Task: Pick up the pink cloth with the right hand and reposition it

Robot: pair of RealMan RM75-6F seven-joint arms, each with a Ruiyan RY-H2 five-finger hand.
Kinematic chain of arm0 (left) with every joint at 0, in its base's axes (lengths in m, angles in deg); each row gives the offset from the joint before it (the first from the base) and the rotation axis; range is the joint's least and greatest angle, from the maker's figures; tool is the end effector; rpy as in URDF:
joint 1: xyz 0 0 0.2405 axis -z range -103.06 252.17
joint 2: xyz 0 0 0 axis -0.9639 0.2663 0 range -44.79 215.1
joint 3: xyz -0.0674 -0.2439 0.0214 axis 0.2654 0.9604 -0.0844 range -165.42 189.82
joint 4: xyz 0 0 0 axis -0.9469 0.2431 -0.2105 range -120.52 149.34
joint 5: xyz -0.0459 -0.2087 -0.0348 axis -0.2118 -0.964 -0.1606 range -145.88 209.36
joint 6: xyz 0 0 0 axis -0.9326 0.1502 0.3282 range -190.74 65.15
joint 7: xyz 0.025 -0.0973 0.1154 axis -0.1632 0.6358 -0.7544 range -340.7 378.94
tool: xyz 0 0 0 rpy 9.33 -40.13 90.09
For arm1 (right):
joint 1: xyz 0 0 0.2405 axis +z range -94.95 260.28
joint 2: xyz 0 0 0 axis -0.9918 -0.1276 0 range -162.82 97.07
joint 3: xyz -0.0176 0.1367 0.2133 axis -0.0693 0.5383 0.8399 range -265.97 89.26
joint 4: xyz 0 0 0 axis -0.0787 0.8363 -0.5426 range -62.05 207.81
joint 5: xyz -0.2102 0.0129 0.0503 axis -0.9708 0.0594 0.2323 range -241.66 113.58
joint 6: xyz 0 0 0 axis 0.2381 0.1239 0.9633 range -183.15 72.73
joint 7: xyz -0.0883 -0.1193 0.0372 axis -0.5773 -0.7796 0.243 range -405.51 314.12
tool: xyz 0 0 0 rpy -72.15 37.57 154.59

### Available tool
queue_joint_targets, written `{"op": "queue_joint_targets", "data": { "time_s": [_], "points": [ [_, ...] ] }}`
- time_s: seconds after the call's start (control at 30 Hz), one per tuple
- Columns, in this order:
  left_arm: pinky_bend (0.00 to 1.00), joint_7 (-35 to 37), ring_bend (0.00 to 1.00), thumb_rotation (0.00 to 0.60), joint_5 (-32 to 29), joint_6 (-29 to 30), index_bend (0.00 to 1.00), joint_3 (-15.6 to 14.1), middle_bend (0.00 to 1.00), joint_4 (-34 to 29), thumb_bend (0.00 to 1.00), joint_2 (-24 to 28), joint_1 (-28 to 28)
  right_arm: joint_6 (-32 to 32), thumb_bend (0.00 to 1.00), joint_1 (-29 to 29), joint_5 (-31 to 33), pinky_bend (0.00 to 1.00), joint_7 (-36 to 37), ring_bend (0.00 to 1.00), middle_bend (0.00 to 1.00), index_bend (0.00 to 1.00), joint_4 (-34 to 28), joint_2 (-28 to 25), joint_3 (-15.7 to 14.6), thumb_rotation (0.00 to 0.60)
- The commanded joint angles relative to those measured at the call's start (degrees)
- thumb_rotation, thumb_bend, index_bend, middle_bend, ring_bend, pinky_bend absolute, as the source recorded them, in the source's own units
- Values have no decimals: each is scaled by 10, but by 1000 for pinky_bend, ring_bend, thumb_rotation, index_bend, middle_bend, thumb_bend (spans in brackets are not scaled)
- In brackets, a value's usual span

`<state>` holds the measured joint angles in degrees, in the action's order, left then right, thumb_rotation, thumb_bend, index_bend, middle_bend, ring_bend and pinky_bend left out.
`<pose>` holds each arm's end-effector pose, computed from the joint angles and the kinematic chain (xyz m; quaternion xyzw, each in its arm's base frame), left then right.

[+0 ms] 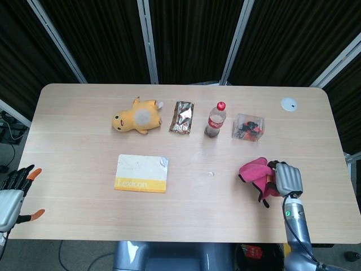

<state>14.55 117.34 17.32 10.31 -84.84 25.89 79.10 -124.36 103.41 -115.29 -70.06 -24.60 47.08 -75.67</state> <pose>-0.3082 0.1673 0.1444 -0.6322 -0.4245 -0.3212 0.5630 -0.2634 -0.2819 0.0489 0.5577 -0.5193 0.3078 0.5697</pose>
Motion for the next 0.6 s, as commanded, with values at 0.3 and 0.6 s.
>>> {"op": "queue_joint_targets", "data": {
  "time_s": [0.3,0.6],
  "points": [
    [0,5,0,600,2,1,93,0,0,2,33,0,-1,-16,126,-9,-4,265,20,0,0,115,-33,-35,2,600],
    [0,9,0,600,6,4,100,0,0,3,31,0,-1,-97,41,-63,-190,244,70,0,0,99,-85,-128,-48,600]
  ]
}}
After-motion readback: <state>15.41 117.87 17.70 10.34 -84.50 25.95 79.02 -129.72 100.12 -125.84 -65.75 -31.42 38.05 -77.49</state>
